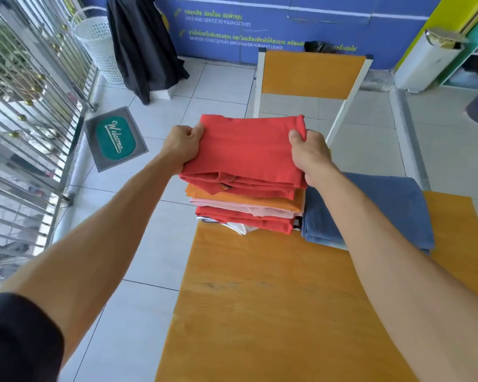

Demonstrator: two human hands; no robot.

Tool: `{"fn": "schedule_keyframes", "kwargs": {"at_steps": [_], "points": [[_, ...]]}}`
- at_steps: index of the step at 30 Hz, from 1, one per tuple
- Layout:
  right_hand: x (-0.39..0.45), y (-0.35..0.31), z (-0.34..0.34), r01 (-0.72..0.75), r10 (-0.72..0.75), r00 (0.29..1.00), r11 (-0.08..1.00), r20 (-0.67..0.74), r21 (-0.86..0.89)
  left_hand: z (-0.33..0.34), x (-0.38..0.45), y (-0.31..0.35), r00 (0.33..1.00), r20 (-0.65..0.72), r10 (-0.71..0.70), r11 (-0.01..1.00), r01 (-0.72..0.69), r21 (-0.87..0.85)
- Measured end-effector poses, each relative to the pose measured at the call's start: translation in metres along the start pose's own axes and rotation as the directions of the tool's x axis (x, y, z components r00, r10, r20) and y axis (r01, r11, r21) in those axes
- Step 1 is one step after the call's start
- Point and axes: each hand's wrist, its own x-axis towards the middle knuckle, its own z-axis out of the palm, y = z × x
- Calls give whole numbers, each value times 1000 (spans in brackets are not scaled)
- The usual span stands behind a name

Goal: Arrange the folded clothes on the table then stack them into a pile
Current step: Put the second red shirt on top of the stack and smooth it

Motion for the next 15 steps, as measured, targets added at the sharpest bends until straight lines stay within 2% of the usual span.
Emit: {"fn": "schedule_keyframes", "kwargs": {"at_steps": [5, 8, 15], "points": [[3, 27, 13, -49, 49, 999, 998, -24, -33, 26, 3, -28, 999, 19, -32, 998, 31, 48], [3, 25, 15, -22, 19, 999, 997, -49, -73, 30, 3, -36, 999, 21, -37, 999, 36, 27], [8, 12, 3, 32, -46, 990, 994, -135, -106, 19, 10, -8, 995, -55, 78, 997, -78, 0]]}}
